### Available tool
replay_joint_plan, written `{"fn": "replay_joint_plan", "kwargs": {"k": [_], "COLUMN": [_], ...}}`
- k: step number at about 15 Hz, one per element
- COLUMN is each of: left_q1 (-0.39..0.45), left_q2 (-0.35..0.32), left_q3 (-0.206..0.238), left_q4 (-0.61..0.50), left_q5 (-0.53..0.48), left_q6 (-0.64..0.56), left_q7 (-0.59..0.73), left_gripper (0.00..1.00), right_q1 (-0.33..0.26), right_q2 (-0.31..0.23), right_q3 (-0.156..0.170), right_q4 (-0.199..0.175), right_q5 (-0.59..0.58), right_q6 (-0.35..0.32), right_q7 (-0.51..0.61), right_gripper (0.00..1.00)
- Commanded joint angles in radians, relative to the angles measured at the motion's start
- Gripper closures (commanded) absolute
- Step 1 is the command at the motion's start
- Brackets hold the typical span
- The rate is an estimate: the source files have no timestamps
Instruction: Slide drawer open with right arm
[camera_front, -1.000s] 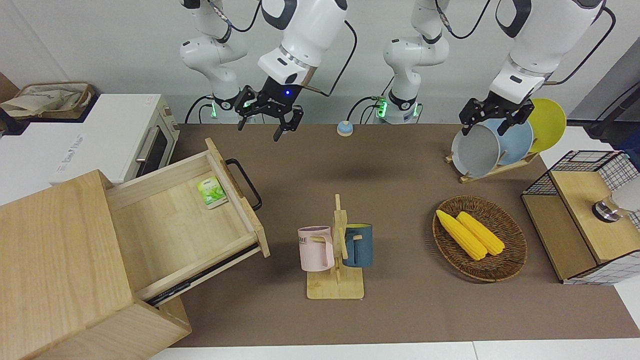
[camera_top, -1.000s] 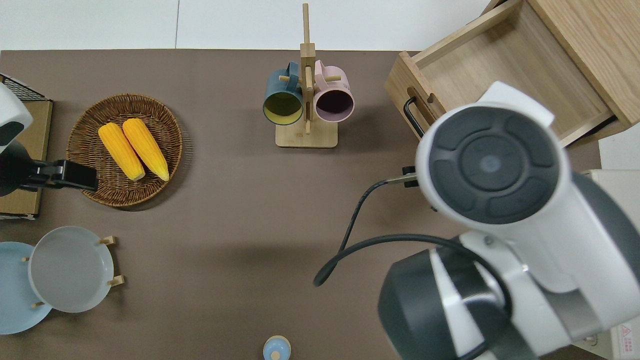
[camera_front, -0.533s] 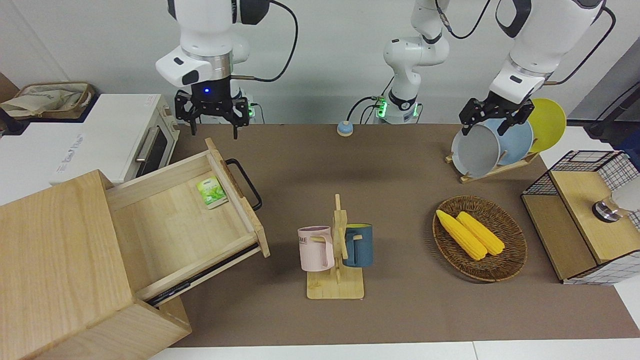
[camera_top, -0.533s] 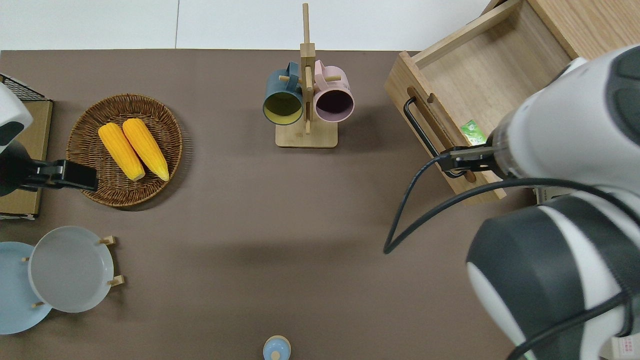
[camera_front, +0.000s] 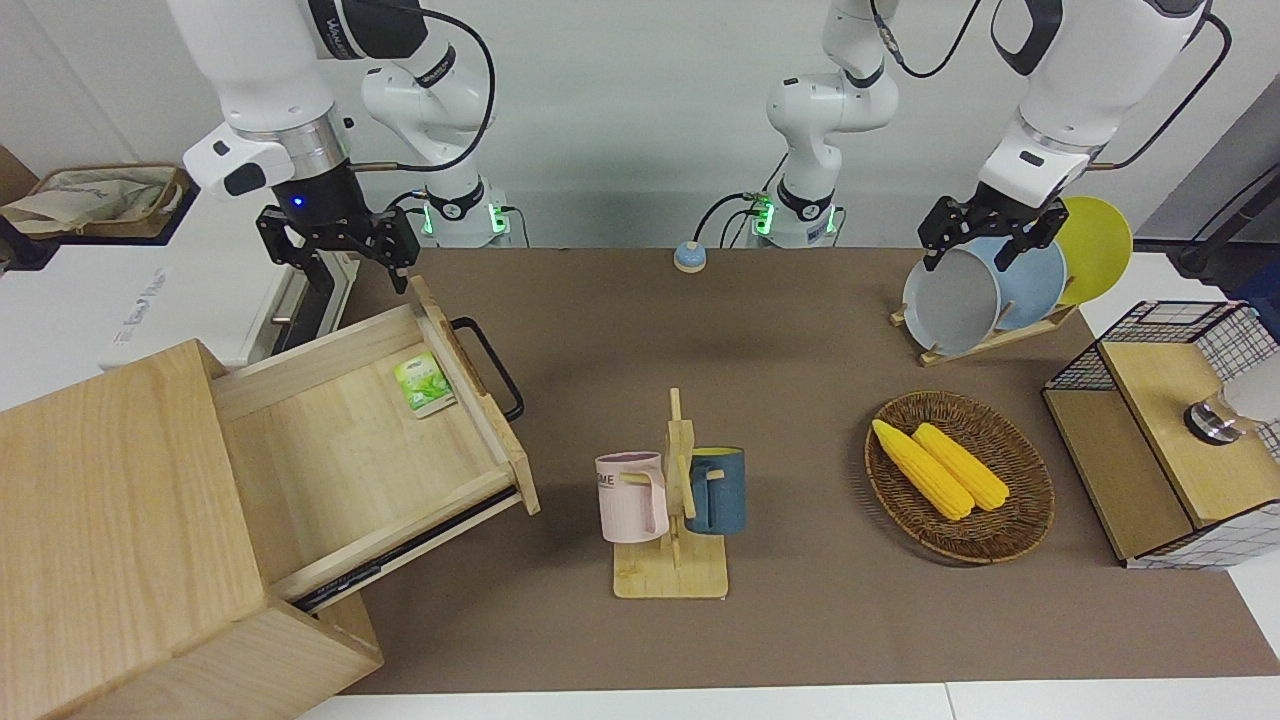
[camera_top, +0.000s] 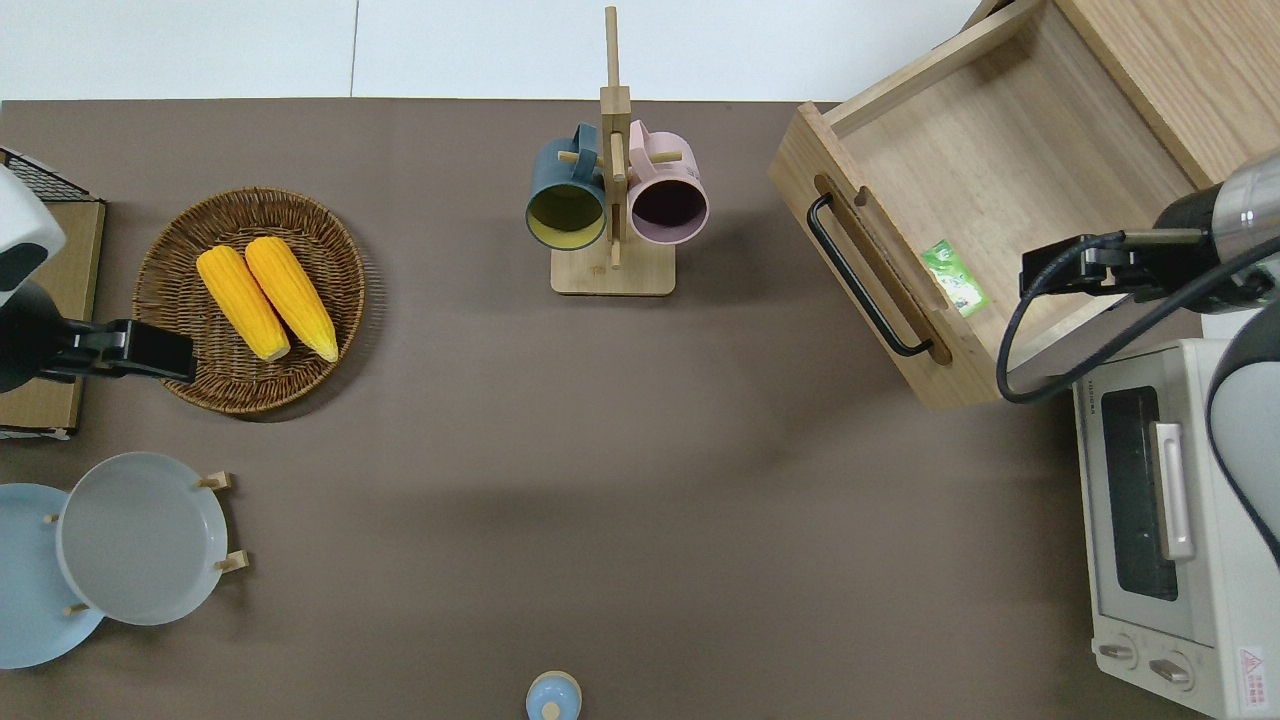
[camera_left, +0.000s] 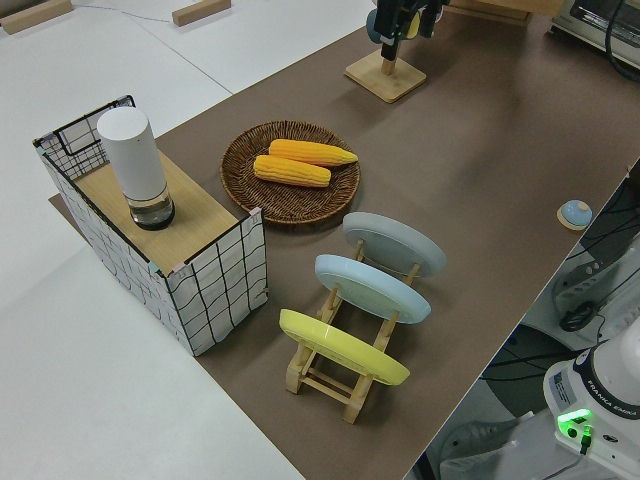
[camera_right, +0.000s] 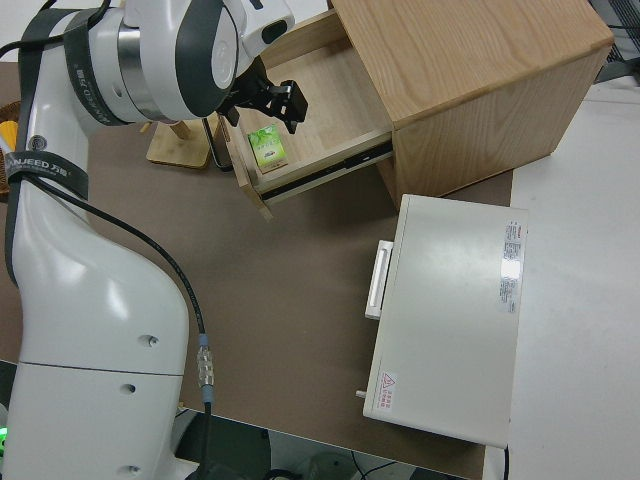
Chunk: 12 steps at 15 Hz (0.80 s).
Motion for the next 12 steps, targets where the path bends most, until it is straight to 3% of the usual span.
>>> {"fn": "replay_joint_plan", "kwargs": {"k": [1,12], "left_q1": [0.004,0.004], "left_q2": [0.011,0.011], "left_q3": [-0.006,-0.006], "left_q4": [0.024,0.026], "left_q5": [0.017,0.017], "left_q6": [-0.02,-0.02], "left_q7": [0.01,0.01], "left_gripper": [0.01,0.01], "right_q1": [-0.037,-0.037], "right_q2": [0.0,0.009], "right_q3": [0.018,0.015], "right_q4": [-0.023,-0.022], "right_q5": [0.052,-0.004], "right_q6": [0.023,0.006], "right_q7": [-0.03,-0.032], "right_gripper": [0.015,0.015]}}
